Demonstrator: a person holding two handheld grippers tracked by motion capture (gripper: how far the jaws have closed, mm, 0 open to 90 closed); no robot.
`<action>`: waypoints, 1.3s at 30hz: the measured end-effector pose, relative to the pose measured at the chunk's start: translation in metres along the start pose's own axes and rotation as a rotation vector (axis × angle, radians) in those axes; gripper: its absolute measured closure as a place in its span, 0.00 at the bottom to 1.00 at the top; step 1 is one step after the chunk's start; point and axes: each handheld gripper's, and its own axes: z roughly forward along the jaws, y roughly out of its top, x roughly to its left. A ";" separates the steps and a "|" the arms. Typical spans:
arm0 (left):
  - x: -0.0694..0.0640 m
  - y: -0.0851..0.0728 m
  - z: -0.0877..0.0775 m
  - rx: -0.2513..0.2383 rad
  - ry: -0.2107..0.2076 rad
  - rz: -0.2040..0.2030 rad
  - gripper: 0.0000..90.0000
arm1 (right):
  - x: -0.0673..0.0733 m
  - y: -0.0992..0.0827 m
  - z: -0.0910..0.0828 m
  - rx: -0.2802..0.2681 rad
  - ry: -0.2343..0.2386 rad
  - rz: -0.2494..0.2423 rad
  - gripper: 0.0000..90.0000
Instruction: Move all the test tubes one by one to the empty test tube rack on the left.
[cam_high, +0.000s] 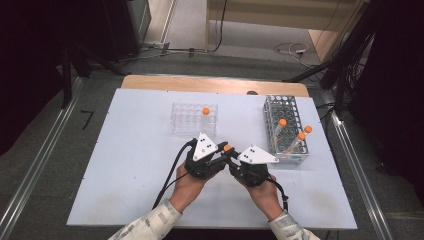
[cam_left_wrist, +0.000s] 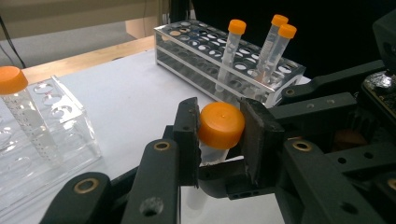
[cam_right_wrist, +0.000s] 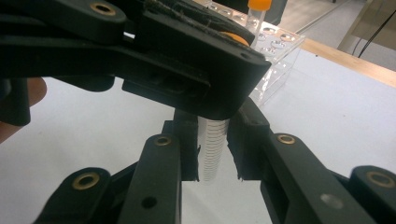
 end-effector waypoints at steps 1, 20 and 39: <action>0.000 0.000 0.000 0.001 0.000 0.001 0.77 | 0.000 0.000 0.000 0.000 0.000 0.000 0.80; 0.008 0.002 -0.003 -0.008 0.003 -0.028 0.78 | -0.003 0.000 0.001 0.020 0.030 0.028 0.53; 0.036 0.011 -0.018 -0.051 0.071 -0.083 0.78 | -0.017 -0.008 -0.010 0.049 0.015 0.079 0.28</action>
